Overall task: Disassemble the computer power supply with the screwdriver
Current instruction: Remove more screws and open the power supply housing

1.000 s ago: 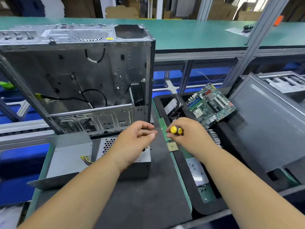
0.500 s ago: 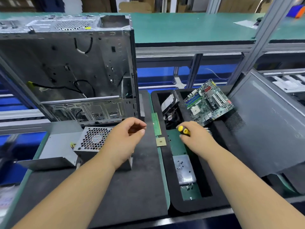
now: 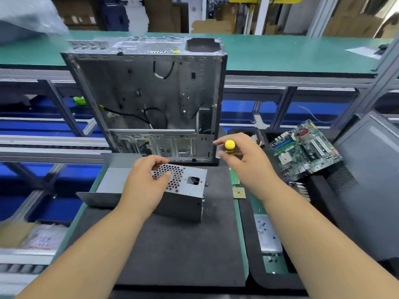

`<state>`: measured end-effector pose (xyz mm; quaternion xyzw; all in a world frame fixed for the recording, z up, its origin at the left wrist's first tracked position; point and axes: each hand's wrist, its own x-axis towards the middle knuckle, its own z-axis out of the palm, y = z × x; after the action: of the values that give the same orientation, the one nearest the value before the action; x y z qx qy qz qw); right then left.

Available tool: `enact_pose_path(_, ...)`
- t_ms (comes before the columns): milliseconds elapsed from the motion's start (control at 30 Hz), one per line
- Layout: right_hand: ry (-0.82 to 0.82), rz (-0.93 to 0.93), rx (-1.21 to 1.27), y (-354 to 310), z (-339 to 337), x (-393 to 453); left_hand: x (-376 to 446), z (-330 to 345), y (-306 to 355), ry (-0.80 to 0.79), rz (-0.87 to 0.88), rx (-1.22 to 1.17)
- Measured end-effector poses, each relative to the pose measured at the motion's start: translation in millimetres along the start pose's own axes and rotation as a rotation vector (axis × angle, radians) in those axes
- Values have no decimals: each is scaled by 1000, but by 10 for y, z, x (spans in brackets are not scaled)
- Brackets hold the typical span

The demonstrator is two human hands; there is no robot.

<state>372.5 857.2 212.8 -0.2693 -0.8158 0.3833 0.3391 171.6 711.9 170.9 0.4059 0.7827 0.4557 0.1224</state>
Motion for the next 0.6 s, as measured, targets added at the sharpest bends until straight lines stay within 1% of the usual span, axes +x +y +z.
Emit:
enact_pose_path(67, 22, 9, 72, -132, 167, 42, 57, -121, -145, 30, -78, 21)
enact_pose_path(133, 41, 19, 156, -263, 331, 73, 111, -220, -290, 5, -209, -12)
enact_pose_path(233, 49, 45, 251, -439, 575, 124, 168, -326, -462, -129, -405, -115)
enact_pose_path(333, 19, 71, 296, -578, 806, 178, 172, -368, -538, -249, -518, -299)
enact_pose_path(400, 0, 81, 286, -650, 927, 205, 176, -378, -547, -285, -556, -385)
enact_pose_path(600, -27, 93, 282, -774, 1152, 244, 225, -391, -598, -400, -577, -421)
